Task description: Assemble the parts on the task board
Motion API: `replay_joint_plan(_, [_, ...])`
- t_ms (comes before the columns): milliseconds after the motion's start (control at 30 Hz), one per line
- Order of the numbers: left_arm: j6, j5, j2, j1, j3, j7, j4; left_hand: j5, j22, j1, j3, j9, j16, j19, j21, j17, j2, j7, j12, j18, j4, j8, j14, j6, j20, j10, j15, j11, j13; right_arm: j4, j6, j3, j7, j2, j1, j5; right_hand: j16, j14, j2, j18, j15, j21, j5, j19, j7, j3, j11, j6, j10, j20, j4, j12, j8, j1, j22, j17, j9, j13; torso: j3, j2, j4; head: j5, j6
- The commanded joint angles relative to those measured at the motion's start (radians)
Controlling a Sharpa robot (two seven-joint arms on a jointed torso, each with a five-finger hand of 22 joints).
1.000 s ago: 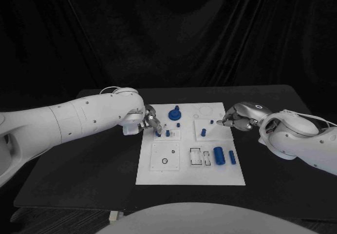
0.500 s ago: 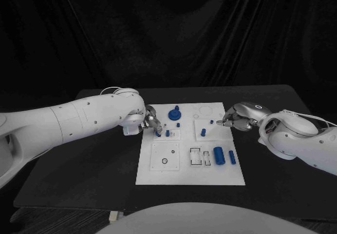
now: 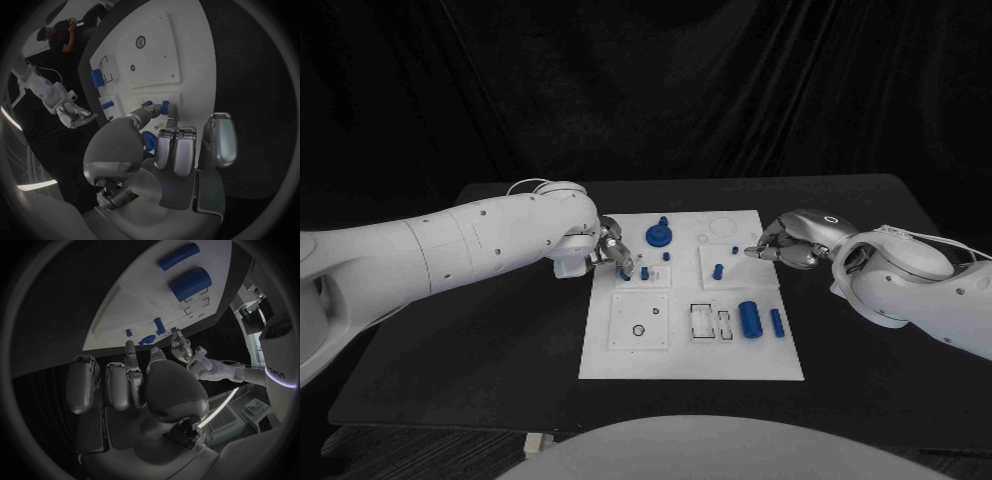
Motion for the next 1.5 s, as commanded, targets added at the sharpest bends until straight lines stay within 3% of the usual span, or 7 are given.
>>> replay_joint_plan(33, [0.016, -0.002, 0.003, -0.004, 0.0, 0.01, -0.001, 0.003, 0.173, 0.0, 0.061, 0.001, 0.003, -0.007, -0.007, 0.263, 0.014, -0.006, -0.002, 0.005, -0.054, 0.006, 0.106, 0.002, -0.004, 0.096, -0.006, -0.004, 0.256, 0.002, 0.002, 0.0, -0.013, -0.001, -0.002, -0.002, -0.007, 0.044, 0.0, 0.014, 0.005, -0.005, 0.007, 0.018, 0.002, -0.003, 0.007, 0.007, 0.107, 0.006, -0.005, 0.002, -0.005, 0.008, 0.18, -0.001, 0.001, 0.261, 0.0003, 0.0, 0.0001, 0.0, 0.0])
replay_joint_plan(167, [0.024, -0.002, 0.005, -0.005, 0.0, 0.009, -0.003, -0.006, 0.171, -0.002, 0.06, 0.0, 0.003, -0.011, -0.013, 0.263, 0.014, -0.005, -0.007, 0.006, -0.054, 0.002, 0.106, -0.003, -0.003, 0.091, -0.004, -0.002, 0.25, 0.001, 0.003, 0.0, -0.013, -0.001, -0.002, -0.002, -0.007, 0.044, 0.0, 0.014, 0.005, -0.005, 0.007, 0.018, 0.002, -0.003, 0.007, 0.007, 0.107, 0.006, -0.005, 0.002, -0.005, 0.008, 0.18, -0.001, 0.001, 0.261, 0.0002, 0.0, 0.0, 0.0, 0.0])
replay_joint_plan(233, [0.028, -0.002, 0.006, -0.006, 0.0, 0.009, -0.004, -0.092, 0.17, -0.015, 0.033, -0.013, 0.003, -0.014, -0.022, 0.263, 0.018, -0.008, -0.013, 0.007, -0.036, -0.014, 0.106, -0.009, 0.0, 0.083, -0.003, -0.002, 0.243, 0.001, 0.003, 0.0, -0.013, -0.001, -0.002, -0.002, -0.007, 0.044, 0.0, 0.014, 0.005, -0.005, 0.007, 0.018, 0.002, -0.003, 0.007, 0.007, 0.107, 0.006, -0.005, 0.002, -0.005, 0.008, 0.18, -0.001, 0.001, 0.261, 0.0002, 0.0, 0.0001, 0.001, 0.0])
replay_joint_plan(367, [0.033, -0.002, 0.008, -0.007, 0.0, 0.009, -0.006, -0.199, 0.168, -0.025, -0.025, -0.053, 0.003, -0.017, -0.034, 0.263, 0.028, -0.009, -0.017, 0.008, 0.002, -0.054, 0.106, -0.001, 0.001, 0.078, -0.002, -0.002, 0.238, 0.001, 0.004, 0.0, -0.013, 0.0, -0.003, -0.002, -0.007, 0.044, 0.0, 0.014, 0.005, -0.005, 0.007, 0.018, 0.002, -0.003, 0.007, 0.007, 0.107, 0.006, -0.005, 0.002, -0.005, 0.008, 0.18, -0.001, 0.001, 0.261, 0.0002, 0.0, 0.0, 0.001, 0.0])
replay_joint_plan(567, [0.037, -0.002, 0.009, -0.008, 0.0, 0.008, -0.012, -0.261, 0.165, -0.038, -0.094, -0.101, 0.003, -0.025, -0.053, 0.263, 0.031, 0.001, -0.029, 0.011, 0.048, -0.103, 0.106, 0.004, 0.006, 0.061, 0.005, 0.007, 0.224, 0.001, 0.005, 0.0, -0.013, -0.001, -0.003, -0.002, -0.007, 0.044, 0.0, 0.014, 0.005, -0.005, 0.007, 0.018, 0.002, -0.003, 0.007, 0.007, 0.107, 0.006, -0.005, 0.002, -0.005, 0.008, 0.18, -0.001, 0.001, 0.261, 0.0002, 0.0, 0.0, 0.0, 0.0])
replay_joint_plan(1167, [0.041, -0.002, 0.01, -0.009, 0.0, 0.007, -0.02, -0.347, 0.164, -0.083, -0.235, -0.177, 0.003, -0.027, -0.068, 0.263, 0.043, 0.024, -0.034, 0.013, 0.159, -0.188, 0.106, 0.009, 0.023, 0.053, 0.023, 0.028, 0.218, 0.003, 0.005, 0.0, -0.014, -0.004, -0.003, -0.002, -0.007, 0.044, 0.0, 0.014, 0.005, -0.006, 0.007, 0.018, 0.002, -0.003, 0.008, 0.007, 0.107, 0.006, -0.005, 0.002, -0.006, 0.01, 0.18, -0.002, 0.001, 0.261, 0.0002, 0.0, 0.0, -0.002, 0.0])
replay_joint_plan(1500, [0.031, -0.032, 0.0, -0.009, 0.0, 0.007, -0.014, -0.411, 0.166, -0.128, -0.334, -0.102, 0.003, -0.021, -0.064, 0.263, 0.045, 0.031, -0.025, 0.012, 0.229, -0.132, 0.106, -0.045, 0.029, 0.064, 0.03, 0.034, 0.228, 0.003, 0.004, 0.0, -0.013, -0.003, -0.003, -0.002, -0.008, 0.044, 0.0, 0.014, 0.005, -0.007, 0.007, 0.018, 0.002, -0.004, 0.008, 0.007, 0.107, 0.006, -0.005, 0.002, -0.006, 0.011, 0.18, -0.003, 0.002, 0.261, 0.0003, 0.0, 0.0, 0.0, 0.0])
